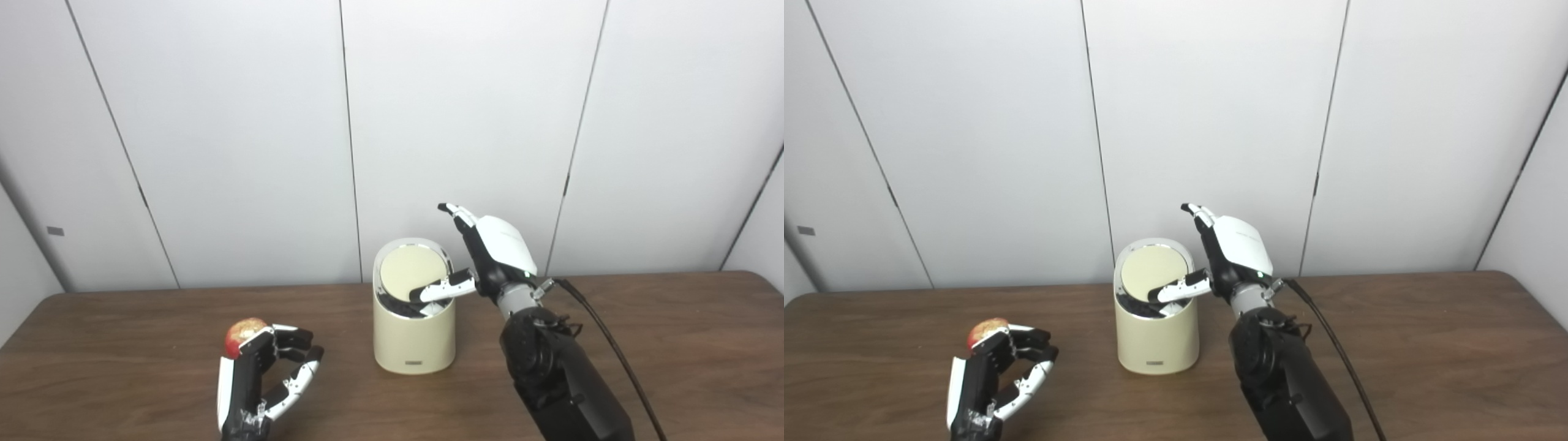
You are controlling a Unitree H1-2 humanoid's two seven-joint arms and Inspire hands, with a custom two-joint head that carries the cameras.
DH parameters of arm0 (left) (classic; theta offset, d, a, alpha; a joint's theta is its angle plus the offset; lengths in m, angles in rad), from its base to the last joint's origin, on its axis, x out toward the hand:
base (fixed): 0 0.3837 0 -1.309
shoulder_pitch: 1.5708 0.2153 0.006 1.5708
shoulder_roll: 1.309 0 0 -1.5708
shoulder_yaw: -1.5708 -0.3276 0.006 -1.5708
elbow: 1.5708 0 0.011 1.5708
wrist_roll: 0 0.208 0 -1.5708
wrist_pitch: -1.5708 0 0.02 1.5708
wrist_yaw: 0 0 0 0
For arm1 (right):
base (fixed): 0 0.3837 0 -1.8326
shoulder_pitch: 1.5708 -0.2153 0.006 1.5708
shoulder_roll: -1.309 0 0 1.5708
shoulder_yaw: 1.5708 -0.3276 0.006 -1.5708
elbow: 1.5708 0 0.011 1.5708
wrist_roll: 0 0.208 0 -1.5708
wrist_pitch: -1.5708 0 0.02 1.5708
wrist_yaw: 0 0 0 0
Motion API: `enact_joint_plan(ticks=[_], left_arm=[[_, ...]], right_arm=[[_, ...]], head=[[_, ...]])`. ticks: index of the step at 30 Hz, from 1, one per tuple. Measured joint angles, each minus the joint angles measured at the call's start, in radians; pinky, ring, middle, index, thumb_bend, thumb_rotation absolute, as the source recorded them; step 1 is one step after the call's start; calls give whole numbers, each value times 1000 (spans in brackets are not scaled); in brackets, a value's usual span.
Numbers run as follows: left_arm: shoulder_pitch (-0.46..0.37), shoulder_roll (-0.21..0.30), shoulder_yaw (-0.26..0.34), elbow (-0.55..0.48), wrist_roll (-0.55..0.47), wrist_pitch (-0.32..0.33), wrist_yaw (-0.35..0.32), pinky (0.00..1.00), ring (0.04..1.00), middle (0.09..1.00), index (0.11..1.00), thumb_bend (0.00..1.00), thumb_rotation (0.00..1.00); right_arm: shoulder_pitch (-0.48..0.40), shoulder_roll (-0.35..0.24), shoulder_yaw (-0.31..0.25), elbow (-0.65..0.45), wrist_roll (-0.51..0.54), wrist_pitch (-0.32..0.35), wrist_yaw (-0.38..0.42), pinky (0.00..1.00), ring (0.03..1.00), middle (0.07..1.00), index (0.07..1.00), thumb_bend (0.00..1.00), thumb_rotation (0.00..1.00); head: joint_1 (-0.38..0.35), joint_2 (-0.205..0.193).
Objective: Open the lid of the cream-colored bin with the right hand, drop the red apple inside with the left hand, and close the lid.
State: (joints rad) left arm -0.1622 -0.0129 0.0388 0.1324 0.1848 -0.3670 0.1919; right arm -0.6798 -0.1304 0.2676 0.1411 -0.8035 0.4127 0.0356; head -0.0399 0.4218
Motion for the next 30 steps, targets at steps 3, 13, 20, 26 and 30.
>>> enact_joint_plan(ticks=[3,13,20,26,30], left_arm=[[0,0,0,0,0,0,-1,495,557,579,493,479,68],[0,-7,0,-1,0,5,-1,497,558,580,493,479,69],[0,-11,0,-1,-4,5,-2,494,556,579,493,479,69],[0,-12,0,-11,-7,9,-3,493,556,579,493,479,69],[0,-13,0,-38,-7,18,-3,492,559,579,493,480,70]], right_arm=[[-2,-1,2,0,2,10,9,772,882,914,891,873,285],[-79,10,-40,18,-175,29,284,874,933,940,918,929,315],[-101,51,-70,0,-284,34,370,896,948,950,923,929,195],[-98,50,-52,-20,-302,34,376,886,940,938,916,911,161],[-86,46,-36,-40,-312,34,378,901,944,954,935,892,158]], head=[[-2,3],[-8,6],[-5,14],[-5,18],[-5,28]])
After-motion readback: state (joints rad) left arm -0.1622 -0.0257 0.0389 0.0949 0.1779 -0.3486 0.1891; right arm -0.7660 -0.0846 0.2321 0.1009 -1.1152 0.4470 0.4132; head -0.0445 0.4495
